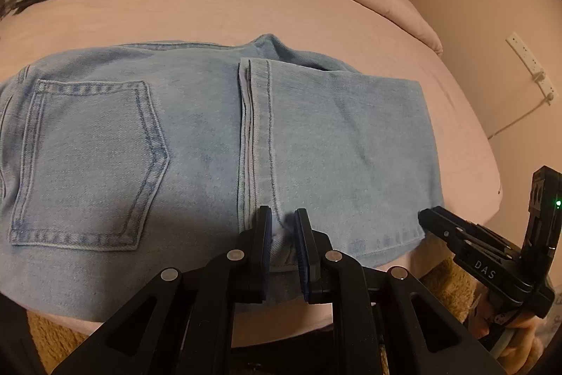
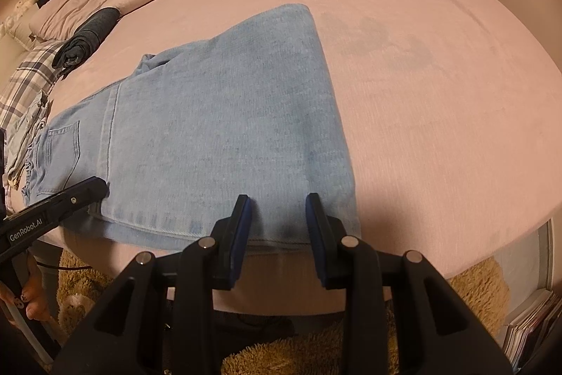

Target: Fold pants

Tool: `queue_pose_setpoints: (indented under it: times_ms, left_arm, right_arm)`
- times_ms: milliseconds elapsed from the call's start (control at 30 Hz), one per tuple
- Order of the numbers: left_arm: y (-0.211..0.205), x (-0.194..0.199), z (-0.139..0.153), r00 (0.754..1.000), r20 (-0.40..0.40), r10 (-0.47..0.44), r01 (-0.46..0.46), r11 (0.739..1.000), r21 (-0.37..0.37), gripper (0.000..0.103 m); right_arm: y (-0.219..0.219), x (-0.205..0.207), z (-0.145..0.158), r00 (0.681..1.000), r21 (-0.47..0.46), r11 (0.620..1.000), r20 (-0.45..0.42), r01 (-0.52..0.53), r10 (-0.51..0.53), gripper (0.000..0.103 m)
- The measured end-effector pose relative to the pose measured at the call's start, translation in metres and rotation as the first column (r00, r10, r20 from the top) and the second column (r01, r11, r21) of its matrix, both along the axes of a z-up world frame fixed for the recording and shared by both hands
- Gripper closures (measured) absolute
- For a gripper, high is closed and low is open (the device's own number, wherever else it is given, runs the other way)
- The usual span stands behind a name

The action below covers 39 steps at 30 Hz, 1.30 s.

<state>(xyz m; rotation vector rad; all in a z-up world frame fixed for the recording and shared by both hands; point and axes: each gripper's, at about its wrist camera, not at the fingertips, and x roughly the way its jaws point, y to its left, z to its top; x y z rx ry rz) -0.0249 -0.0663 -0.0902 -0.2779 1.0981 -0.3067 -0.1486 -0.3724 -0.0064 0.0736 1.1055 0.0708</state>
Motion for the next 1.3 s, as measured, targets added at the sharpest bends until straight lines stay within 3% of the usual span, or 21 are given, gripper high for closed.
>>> queue_pose_setpoints:
  times_ms: [367,467,533,633,700,767,833,1000,1100,1167,1300]
  left_arm:
    - [0.012,-0.007,0.005,0.999,-0.038,0.007,-0.010,0.997,-0.076,0.085]
    - [0.017,-0.006,0.017,0.999,-0.039,0.009,-0.011,0.999,-0.042,0.085]
    - [0.024,-0.008,0.033,0.999,0.017,0.027,-0.027,0.999,-0.023,0.085]
    - [0.044,-0.009,0.051,0.996,0.060,0.061,-0.058,0.997,-0.052,0.085]
    - [0.063,-0.011,0.058,0.992,0.064,0.105,-0.100,0.992,-0.073,0.085]
    - [0.079,-0.013,0.061,0.987,0.066,0.150,-0.145,0.987,-0.074,0.071]
    - [0.100,-0.016,0.067,0.971,0.085,0.222,-0.218,0.974,-0.057,0.043]
    - [0.152,-0.034,0.075,0.901,0.142,0.410,-0.401,0.912,-0.087,0.023]
    - [0.171,-0.041,0.065,0.874,0.109,0.473,-0.467,0.881,-0.077,0.020]
    - [0.180,-0.047,0.056,0.869,0.080,0.488,-0.484,0.873,-0.069,0.020]
    - [0.196,-0.060,0.038,0.852,0.034,0.523,-0.520,0.851,-0.074,0.020]
  right_arm:
    - [0.001,-0.002,0.000,1.000,-0.015,1.000,-0.006,0.000,0.000,0.071]
    - [0.005,-0.001,0.003,1.000,-0.044,0.999,-0.029,0.000,-0.001,0.071]
    - [0.009,0.000,0.005,0.999,-0.068,0.998,-0.041,-0.011,0.008,0.070]
    - [0.013,0.001,0.011,0.998,-0.092,0.995,-0.063,-0.030,0.024,0.066]
    - [0.013,0.003,0.022,0.998,-0.086,0.995,-0.049,-0.046,0.042,0.055]
    - [0.014,0.010,0.035,0.999,-0.095,0.994,-0.007,-0.045,0.045,0.048]
    - [0.019,0.023,0.044,0.998,-0.131,0.989,0.013,-0.061,0.063,0.043]
    - [0.032,0.070,0.052,0.995,-0.207,0.975,0.039,-0.083,0.093,0.043]
    - [0.032,0.099,0.044,0.997,-0.168,0.983,0.015,-0.074,0.077,0.043]
    - [0.031,0.113,0.032,0.998,-0.153,0.986,-0.014,-0.062,0.061,0.043]
    - [0.021,0.136,-0.011,0.993,-0.111,0.994,-0.116,-0.007,-0.006,0.039]
